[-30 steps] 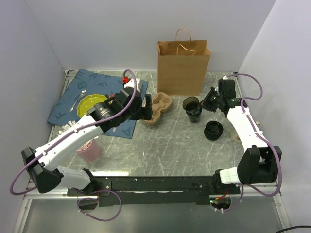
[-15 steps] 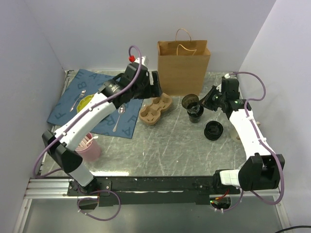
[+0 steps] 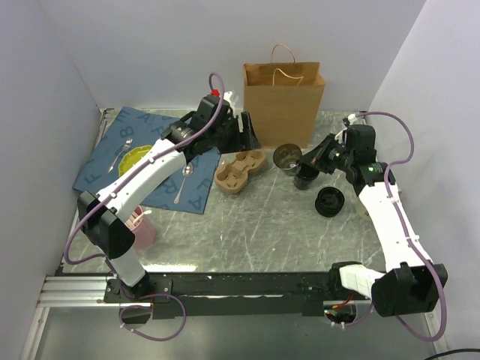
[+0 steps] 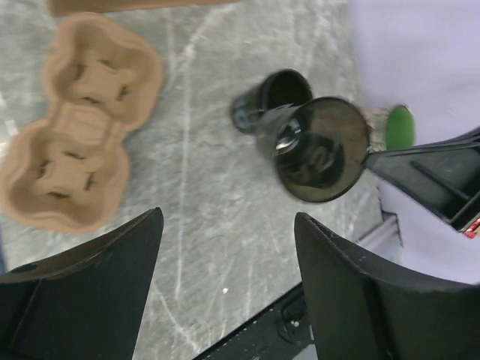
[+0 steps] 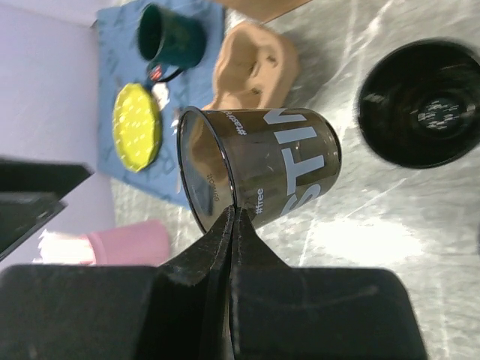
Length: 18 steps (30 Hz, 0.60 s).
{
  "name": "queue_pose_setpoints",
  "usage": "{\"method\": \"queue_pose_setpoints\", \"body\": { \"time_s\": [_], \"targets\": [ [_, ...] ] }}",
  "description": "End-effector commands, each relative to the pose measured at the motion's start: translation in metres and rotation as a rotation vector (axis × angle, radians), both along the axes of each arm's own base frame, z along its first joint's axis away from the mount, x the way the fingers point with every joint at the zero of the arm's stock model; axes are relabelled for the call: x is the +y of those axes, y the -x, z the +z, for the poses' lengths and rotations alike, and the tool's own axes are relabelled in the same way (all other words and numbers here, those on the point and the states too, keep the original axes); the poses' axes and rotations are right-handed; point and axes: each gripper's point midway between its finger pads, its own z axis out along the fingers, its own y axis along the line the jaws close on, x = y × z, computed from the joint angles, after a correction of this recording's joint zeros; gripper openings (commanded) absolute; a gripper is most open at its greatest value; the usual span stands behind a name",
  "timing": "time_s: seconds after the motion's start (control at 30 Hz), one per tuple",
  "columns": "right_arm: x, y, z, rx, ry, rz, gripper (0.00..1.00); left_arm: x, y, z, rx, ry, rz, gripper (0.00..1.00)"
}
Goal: Pack the takeout coffee
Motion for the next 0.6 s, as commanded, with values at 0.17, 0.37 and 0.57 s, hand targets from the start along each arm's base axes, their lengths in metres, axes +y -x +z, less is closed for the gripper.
{"method": "queue_pose_setpoints", "body": {
  "time_s": [0.17, 0.37, 0.57],
  "targets": [
    [0.039, 0.026, 0.016, -0.039, -0.088, 0.093, 0.00, -0.028, 0.013, -0.004, 0.007, 0.109, -0.144, 0.72],
    [0.054, 0.033, 0.015, -0.032, -0.102, 0.120, 0.00, -0.030, 0.023, -0.029, 0.069, 0.096, -0.180, 0.62],
    [0.063, 0.037, 0.013, -0.025, -0.108, 0.139, 0.00, -0.030, 0.030, -0.046, 0.111, 0.076, -0.200, 0.36]
  ]
}}
